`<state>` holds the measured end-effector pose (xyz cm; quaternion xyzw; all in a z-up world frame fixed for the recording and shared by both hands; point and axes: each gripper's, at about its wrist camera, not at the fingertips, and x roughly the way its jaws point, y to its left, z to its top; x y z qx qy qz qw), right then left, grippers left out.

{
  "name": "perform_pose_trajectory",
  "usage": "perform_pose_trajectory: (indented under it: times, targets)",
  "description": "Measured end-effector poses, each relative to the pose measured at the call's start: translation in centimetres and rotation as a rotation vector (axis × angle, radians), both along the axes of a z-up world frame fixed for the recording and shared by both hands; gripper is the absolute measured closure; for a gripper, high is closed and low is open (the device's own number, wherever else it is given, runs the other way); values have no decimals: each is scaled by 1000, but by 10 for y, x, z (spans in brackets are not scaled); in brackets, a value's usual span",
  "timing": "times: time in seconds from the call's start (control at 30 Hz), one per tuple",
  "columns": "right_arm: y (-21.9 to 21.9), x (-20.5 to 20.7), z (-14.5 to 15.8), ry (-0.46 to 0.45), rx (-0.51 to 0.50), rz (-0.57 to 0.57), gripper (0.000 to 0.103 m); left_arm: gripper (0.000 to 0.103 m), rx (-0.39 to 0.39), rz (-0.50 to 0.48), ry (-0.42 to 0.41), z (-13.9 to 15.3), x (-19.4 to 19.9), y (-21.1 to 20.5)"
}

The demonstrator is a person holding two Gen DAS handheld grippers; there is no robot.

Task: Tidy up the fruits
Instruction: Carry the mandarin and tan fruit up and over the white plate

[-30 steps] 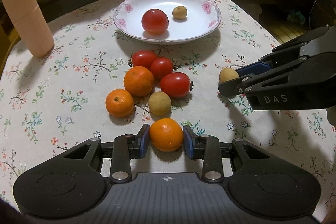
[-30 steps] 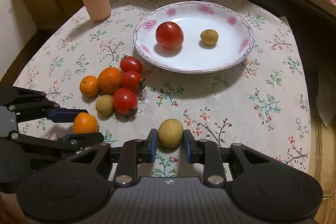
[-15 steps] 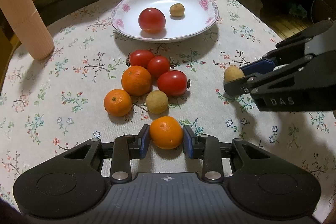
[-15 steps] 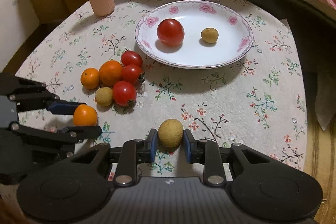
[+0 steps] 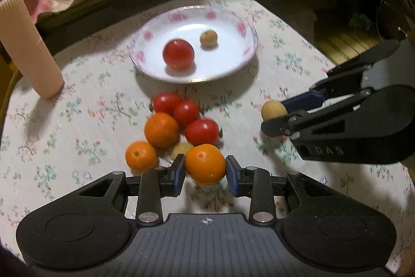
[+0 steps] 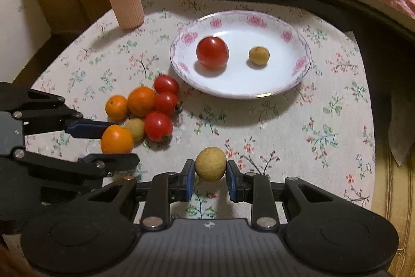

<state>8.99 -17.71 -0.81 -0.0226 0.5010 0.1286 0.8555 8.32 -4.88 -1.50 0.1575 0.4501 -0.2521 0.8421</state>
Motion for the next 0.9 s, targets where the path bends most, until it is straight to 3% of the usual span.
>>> perform_pose_trajectory:
  times: [0.9]
  targets:
    - [-11, 22, 34, -91, 42, -76, 74, 63, -26, 38, -80, 27, 31, -19]
